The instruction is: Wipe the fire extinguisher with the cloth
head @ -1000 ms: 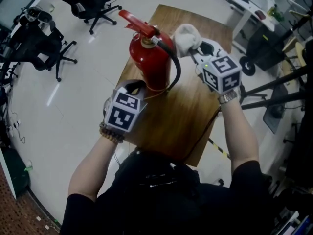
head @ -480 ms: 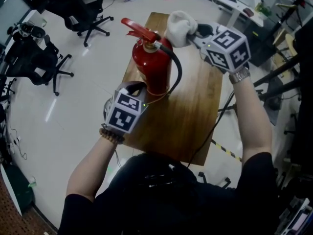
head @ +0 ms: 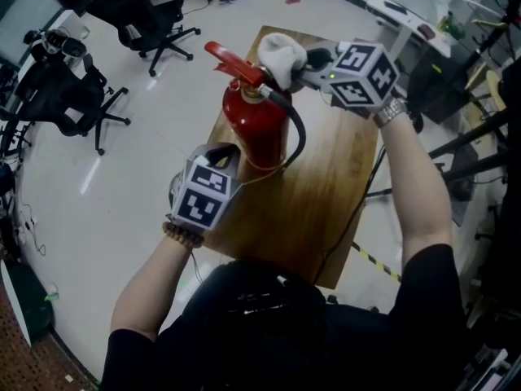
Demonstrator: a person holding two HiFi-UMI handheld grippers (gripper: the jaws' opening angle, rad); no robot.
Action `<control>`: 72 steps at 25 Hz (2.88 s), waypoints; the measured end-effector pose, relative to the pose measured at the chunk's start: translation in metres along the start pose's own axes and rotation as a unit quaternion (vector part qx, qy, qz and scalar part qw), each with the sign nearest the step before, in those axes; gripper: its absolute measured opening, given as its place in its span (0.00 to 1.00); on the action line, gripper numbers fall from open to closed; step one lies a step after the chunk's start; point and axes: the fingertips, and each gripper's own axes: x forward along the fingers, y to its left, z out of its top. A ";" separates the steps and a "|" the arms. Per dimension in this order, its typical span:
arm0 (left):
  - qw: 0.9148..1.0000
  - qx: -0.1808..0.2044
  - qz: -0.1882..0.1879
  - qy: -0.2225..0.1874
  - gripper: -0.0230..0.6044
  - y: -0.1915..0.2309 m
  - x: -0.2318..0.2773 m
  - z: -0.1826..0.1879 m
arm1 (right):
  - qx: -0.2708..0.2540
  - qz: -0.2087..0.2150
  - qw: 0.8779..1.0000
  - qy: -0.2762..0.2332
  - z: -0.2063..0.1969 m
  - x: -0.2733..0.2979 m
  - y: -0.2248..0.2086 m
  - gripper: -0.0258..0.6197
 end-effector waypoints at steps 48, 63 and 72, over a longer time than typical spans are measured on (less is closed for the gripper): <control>0.993 -0.078 0.027 0.080 0.03 0.000 0.046 -0.063 | 0.031 0.123 0.983 0.130 -0.209 0.145 0.020 0.21; 0.992 -0.088 0.032 0.089 0.03 0.000 0.047 -0.074 | 0.082 0.103 0.976 0.175 -0.275 0.171 0.030 0.21; 0.992 -0.087 0.035 0.087 0.03 -0.001 0.042 -0.074 | 0.108 0.055 0.974 0.193 -0.291 0.170 0.024 0.21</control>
